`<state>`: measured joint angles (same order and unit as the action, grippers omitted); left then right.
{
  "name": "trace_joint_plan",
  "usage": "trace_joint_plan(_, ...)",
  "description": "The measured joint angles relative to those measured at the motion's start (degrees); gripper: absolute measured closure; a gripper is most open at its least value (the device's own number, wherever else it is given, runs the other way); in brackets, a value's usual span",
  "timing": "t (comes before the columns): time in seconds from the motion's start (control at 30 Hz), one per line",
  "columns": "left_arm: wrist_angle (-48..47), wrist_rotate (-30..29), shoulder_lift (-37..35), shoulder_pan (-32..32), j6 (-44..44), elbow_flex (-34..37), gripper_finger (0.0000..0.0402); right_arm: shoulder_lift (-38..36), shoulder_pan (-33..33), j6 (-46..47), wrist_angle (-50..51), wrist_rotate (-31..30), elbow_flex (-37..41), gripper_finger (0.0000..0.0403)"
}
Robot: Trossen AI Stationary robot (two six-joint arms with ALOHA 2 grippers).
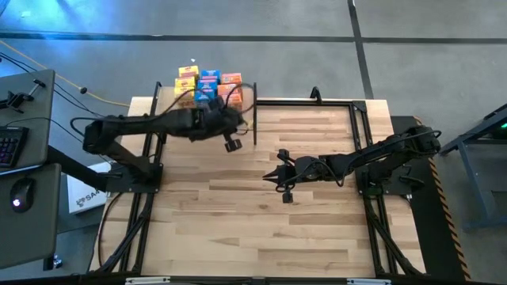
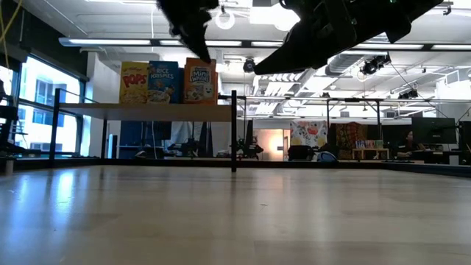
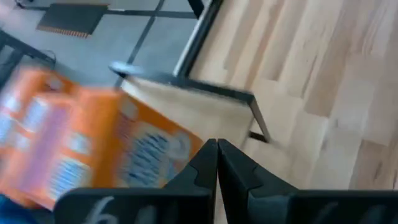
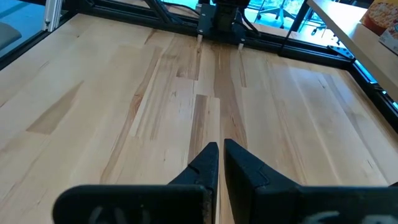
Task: Stack cereal on shelf
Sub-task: Put the orange cereal box on the shelf aligned with the other orange cereal boxes, then return to Home Position
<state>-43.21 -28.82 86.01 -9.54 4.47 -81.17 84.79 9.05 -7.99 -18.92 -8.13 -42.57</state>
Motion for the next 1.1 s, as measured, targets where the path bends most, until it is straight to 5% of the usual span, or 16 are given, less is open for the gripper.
trace_joint_plan(0.37, 17.13, -8.32, -7.91, -2.44, -5.91, 19.17, 0.0399, 0.00, -0.01, 0.00, -0.27, -0.03, 0.00, 0.0389)
trace_joint_plan(0.8, 21.82, -7.88, -9.26, -5.03, -6.84, 23.46, 0.0399, 0.00, 0.01, 0.00, -0.50, -0.21, 0.00, 0.0389)
trace_joint_plan(0.97, 17.95, -6.14, -14.56, -2.04, -8.58, 24.02, 0.0399, 0.00, 0.00, -0.62, -0.59, -0.19, 0.00, 0.0389)
trace_joint_plan(1.1, 24.11, -0.37, -22.15, 1.10, -8.79, 31.72, 0.0399, 0.00, -0.11, 0.88, -0.56, -0.19, 0.00, 0.0389)
